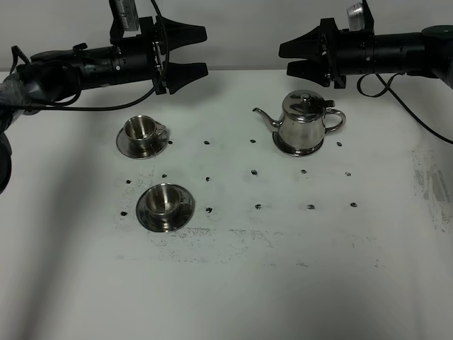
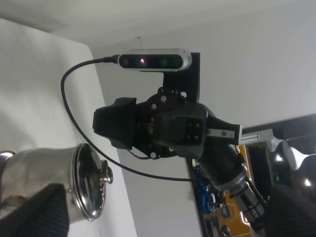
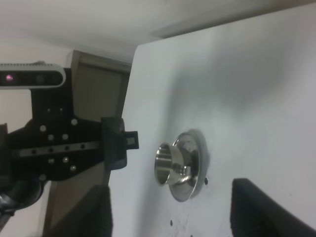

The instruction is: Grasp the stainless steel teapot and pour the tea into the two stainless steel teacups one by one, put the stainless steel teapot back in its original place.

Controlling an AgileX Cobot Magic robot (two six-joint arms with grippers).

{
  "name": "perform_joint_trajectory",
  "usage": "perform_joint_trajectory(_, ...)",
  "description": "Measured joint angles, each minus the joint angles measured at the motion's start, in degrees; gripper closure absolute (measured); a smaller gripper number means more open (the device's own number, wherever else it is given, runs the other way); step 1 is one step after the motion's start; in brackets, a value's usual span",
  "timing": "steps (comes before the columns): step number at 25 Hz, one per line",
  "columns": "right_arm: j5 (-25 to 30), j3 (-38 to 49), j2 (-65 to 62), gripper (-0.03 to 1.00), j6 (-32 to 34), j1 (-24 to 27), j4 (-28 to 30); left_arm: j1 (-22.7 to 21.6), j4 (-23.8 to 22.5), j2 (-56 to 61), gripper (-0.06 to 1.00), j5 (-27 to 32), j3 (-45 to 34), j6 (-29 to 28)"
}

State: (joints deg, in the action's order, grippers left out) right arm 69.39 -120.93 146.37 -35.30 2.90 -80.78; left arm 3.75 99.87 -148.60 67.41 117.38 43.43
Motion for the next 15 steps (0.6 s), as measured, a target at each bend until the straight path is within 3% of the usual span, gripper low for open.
perform_joint_trajectory(10, 0.07, -2.42, 0.11, 0.46, 0.39, 0.0, 0.54, 0.0, -1.33, 0.06, 0.18, 0.12, 1.3, -0.43)
perform_joint_trajectory(13, 0.07, -8.63, 0.11, 0.46, 0.5, 0.0, 3.66, 0.0, -7.71, 1.22, 0.18, 0.25, 5.77, 0.07)
perform_joint_trajectory(15, 0.07, -12.67, 0.05, 0.46, 2.27, 0.0, 7.65, 0.04, -14.65, 2.4, 0.18, 0.3, 10.13, -0.37)
